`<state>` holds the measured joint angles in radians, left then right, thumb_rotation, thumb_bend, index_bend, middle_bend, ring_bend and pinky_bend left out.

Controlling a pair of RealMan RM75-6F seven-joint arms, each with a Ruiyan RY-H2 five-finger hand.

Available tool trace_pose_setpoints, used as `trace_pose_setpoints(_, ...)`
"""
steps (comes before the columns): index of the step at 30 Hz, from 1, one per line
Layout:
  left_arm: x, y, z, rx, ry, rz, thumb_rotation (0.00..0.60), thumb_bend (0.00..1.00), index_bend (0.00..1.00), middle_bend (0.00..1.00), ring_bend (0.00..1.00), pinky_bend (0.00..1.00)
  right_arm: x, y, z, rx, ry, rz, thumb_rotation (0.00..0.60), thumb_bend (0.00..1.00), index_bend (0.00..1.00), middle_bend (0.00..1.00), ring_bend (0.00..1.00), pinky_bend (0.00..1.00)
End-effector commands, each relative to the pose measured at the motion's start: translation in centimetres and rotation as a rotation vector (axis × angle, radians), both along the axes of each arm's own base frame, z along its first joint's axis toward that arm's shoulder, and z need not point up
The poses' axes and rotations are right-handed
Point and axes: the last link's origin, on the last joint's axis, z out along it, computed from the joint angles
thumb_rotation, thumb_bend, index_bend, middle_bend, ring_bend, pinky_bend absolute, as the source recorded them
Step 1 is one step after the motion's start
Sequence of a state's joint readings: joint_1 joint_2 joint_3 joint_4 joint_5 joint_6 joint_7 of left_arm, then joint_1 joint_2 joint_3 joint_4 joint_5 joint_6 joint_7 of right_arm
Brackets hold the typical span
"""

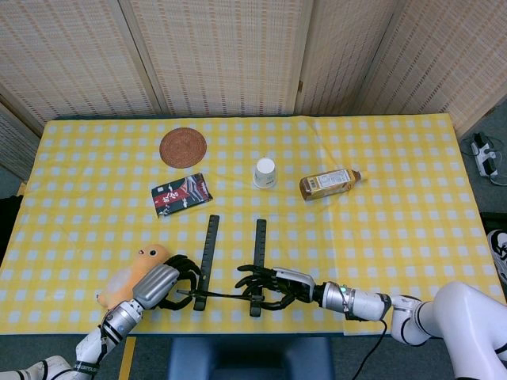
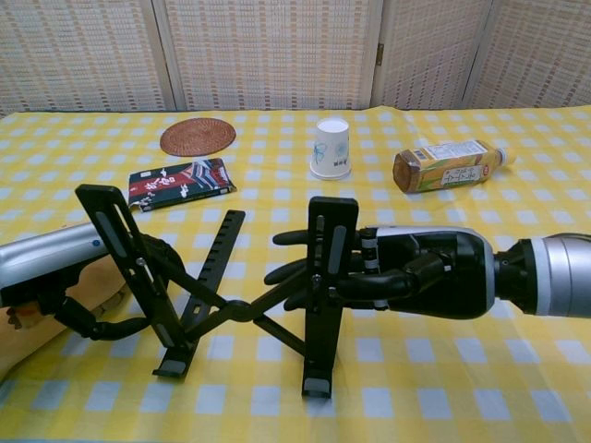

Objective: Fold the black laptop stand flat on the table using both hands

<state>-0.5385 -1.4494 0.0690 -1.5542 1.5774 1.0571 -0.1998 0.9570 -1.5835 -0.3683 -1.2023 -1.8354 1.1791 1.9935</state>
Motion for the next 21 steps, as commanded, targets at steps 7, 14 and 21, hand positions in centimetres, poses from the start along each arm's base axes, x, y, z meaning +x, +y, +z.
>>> trace_pose_setpoints(7, 0.2, -0.1, -0.2, -0.001, -0.005, 0.009, 0.6, 0.43, 0.58, 0.34, 0.21, 0.15, -1.0, 1.1, -0.4, 0.03, -0.015, -0.04, 0.6, 0.41, 0.06, 0.21, 0.22, 0.03)
trace_pose_setpoints(14, 0.3, -0.1, -0.2, -0.005, 0.0, 0.009, 0.6, 0.43, 0.58, 0.34, 0.2, 0.15, -1.3, 2.1, -0.5, 0.061, -0.033, -0.054, 0.6, 0.41, 0.06, 0.21, 0.22, 0.02)
trace_pose_setpoints(21, 0.3, -0.1, -0.3, -0.008, 0.002, 0.017, 0.6, 0.43, 0.58, 0.34, 0.2, 0.14, -1.7, 2.7, -0.4, 0.078, -0.032, -0.062, 0.6, 0.41, 0.06, 0.21, 0.21, 0.03)
